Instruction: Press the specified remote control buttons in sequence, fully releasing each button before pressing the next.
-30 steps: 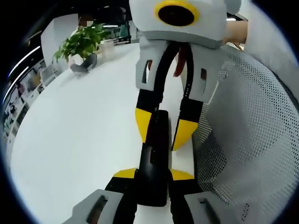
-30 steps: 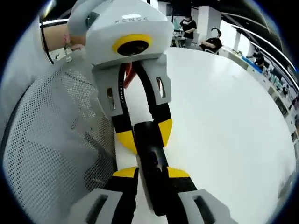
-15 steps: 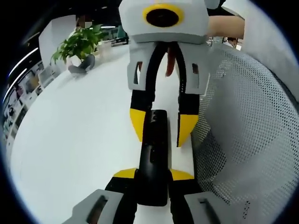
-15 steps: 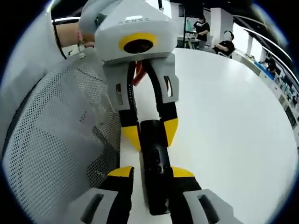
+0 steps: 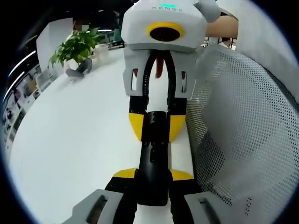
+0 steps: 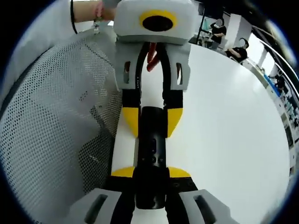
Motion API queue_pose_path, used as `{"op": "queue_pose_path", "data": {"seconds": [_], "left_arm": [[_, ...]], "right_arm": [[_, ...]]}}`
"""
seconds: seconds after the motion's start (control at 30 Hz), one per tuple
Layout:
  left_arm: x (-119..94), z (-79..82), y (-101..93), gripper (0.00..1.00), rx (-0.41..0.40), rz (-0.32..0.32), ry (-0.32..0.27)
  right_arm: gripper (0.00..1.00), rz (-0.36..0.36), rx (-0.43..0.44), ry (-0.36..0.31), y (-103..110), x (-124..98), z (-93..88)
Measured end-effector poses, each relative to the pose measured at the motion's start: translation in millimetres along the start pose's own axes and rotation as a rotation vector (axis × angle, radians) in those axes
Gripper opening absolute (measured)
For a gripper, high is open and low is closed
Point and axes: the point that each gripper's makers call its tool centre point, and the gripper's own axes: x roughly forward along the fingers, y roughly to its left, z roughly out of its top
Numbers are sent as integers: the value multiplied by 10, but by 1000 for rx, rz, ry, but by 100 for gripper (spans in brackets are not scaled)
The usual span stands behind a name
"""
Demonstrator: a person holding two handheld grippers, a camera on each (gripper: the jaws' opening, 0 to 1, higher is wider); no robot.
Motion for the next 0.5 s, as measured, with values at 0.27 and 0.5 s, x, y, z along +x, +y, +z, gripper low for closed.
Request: {"op": "queue_pose_path", "data": {"seconds": [0.27, 0.5], "left_arm": [[2, 52, -46, 42, -194, 43, -71], [-213, 205, 158, 61, -285, 154, -208]], "right_arm": [[21, -12, 19, 1, -3, 9, -4], [21, -19, 30, -7, 8, 9, 2]]}}
